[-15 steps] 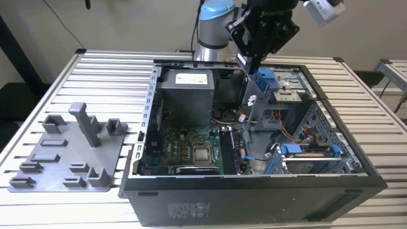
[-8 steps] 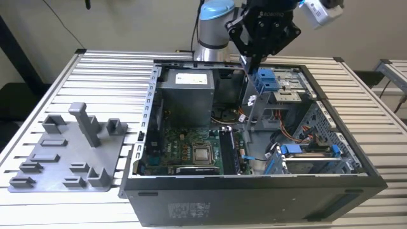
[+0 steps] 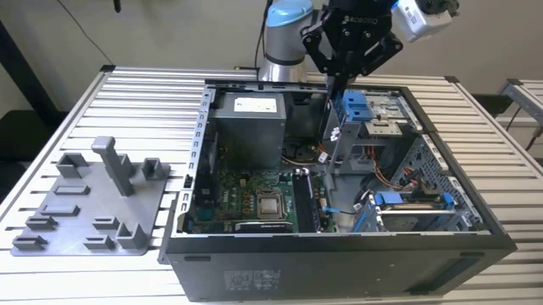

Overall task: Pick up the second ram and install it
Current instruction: 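Insert the second ram into the second slot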

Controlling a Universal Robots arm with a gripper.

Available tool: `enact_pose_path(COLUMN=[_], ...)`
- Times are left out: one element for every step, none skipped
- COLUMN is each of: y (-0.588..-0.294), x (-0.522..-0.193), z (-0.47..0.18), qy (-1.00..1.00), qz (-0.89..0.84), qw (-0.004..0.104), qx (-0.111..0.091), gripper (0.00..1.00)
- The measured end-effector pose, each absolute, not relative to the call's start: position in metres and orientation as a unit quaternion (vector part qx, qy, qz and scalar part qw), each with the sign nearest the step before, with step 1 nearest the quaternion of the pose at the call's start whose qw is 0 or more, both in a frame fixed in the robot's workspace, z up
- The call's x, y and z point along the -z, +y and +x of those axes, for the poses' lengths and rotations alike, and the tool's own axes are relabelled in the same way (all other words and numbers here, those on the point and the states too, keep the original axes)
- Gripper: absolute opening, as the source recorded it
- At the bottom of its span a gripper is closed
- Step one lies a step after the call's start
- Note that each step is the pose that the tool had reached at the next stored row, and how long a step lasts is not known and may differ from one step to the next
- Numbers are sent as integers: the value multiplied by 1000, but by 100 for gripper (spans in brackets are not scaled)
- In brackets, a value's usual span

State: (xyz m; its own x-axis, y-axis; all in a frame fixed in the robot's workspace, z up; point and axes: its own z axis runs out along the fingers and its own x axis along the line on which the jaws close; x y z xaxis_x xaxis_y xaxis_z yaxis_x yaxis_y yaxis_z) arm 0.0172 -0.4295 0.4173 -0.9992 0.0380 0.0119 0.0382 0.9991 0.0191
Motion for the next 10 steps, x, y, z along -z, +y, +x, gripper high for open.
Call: enact_pose_path(y=[-429,-429,-429,-429,-429,-429,-429,-429,-429,-429], x=[-417,-417,-417,-417,-417,-416,-416,-416,-416,-416], z=[17,17,17,17,17,17,17,17,17,17], qy=[-1000,-999,-999,-999,-999,-998,-998,-997,-996,-996], qz=[-25,-31,-38,-45,-52,-60,-68,-76,-83,-88], qw=[6,6,6,5,5,5,5,5,5,5], qx=[10,10,10,10,10,10,10,10,10,10], gripper=[14,14,14,14,14,14,14,14,14,14])
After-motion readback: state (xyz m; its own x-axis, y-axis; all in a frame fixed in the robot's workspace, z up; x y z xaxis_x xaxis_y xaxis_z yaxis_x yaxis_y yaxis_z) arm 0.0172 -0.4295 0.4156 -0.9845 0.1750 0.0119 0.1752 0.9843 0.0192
